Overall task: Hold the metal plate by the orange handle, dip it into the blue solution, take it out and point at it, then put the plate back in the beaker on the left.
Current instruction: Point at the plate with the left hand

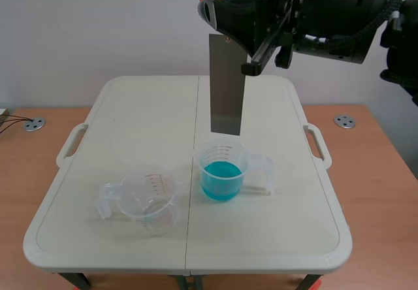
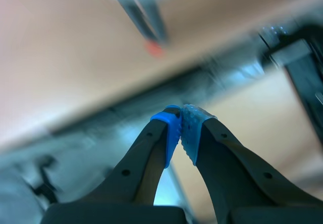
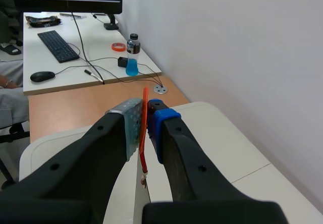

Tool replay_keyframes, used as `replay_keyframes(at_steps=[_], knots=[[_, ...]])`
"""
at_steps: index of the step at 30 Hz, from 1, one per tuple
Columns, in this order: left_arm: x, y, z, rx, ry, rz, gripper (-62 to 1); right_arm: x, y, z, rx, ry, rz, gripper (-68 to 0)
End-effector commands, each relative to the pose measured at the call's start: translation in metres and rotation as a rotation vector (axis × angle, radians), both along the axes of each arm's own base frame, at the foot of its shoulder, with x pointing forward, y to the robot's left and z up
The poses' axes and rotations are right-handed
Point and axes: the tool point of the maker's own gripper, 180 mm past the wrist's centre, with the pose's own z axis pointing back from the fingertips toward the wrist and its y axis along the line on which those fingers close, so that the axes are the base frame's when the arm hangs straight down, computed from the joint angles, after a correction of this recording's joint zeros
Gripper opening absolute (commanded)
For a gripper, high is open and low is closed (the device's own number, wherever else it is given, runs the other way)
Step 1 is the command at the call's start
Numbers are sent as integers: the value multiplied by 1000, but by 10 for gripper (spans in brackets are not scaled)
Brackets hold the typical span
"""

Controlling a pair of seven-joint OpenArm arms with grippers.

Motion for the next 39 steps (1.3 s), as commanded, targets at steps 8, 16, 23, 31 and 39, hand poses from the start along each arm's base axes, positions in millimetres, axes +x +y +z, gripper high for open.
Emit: replay_keyframes(at_steps=[8, 16, 23, 31, 39], knots=[[94, -44, 85, -55, -323, -139, -579, 7, -5, 13, 39, -30, 14, -662], [130, -109, 118, -185, -415, -316, -579, 13, -10, 7, 60, -8, 0, -662], [154, -170, 131, -258, -451, -447, -579, 15, -12, 3, 63, 3, -7, -662], [173, -220, 126, -259, -458, -530, -579, 15, -12, 3, 62, 4, -7, -662], [191, -246, 113, -224, -458, -569, -579, 16, -12, 3, 63, 4, -8, -662]])
